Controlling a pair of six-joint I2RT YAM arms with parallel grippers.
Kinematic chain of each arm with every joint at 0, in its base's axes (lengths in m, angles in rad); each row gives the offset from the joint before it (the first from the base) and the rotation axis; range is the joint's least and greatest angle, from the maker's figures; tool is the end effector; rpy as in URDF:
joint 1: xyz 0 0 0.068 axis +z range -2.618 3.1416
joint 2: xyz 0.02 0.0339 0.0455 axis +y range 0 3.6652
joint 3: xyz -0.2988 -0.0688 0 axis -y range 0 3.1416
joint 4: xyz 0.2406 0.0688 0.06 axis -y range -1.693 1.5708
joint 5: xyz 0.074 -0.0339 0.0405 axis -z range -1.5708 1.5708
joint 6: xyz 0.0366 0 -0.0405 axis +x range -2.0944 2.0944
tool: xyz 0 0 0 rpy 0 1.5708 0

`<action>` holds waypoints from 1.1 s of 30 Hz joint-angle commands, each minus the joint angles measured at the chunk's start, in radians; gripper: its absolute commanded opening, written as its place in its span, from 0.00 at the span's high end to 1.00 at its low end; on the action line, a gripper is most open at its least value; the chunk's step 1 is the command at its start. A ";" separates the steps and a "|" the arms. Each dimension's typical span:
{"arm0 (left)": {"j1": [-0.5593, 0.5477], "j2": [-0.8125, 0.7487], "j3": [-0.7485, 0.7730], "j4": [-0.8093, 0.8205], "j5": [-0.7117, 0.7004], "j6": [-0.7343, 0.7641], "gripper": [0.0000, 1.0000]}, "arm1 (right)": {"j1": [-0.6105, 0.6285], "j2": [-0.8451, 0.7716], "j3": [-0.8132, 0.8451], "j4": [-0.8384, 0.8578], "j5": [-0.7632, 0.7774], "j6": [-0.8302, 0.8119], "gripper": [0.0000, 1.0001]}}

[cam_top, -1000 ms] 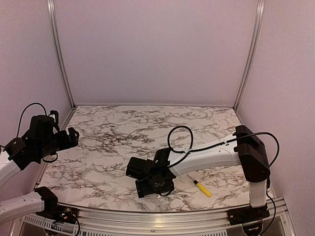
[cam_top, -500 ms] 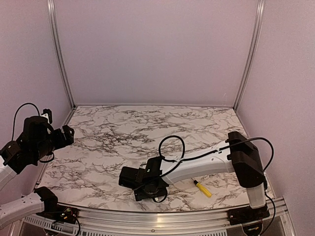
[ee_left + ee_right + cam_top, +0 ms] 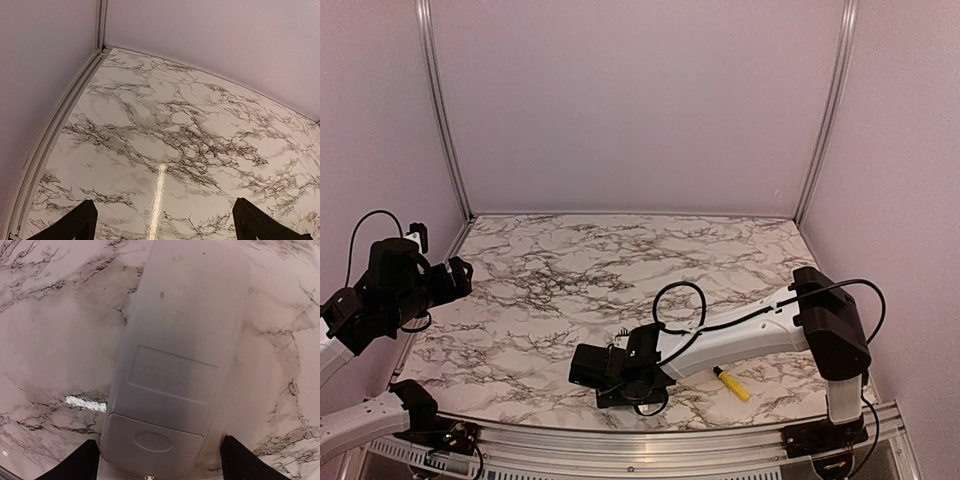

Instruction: Unload the batteries from the remote control

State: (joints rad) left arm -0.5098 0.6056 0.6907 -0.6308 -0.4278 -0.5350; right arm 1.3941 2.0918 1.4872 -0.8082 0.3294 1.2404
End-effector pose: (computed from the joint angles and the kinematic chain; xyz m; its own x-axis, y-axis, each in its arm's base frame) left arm 0.0953 -0.0359 0.3081 -0.4583 -0.2752 -0.8451 -0.1153 0.9612 -0.2506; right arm 0.0851 0.4093 0.1780 -0.9290 -0.1107 -0.3532 -0.1351 0.9898 0.0452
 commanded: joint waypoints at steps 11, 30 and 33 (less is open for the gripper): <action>-0.017 0.008 -0.008 -0.010 -0.006 0.000 0.01 | 0.000 0.004 -0.034 -0.084 0.092 0.245 0.22; -0.019 0.020 -0.008 -0.010 -0.005 -0.002 0.01 | -0.002 0.067 0.085 -0.081 0.176 0.104 0.31; -0.021 0.023 -0.008 -0.010 -0.005 -0.001 0.01 | -0.009 0.065 0.070 -0.077 0.177 0.104 0.31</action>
State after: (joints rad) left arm -0.5247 0.6212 0.6903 -0.6331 -0.4278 -0.5354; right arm 1.3926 2.1391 1.5478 -0.8497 0.4126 1.2751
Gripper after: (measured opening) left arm 0.991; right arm 0.692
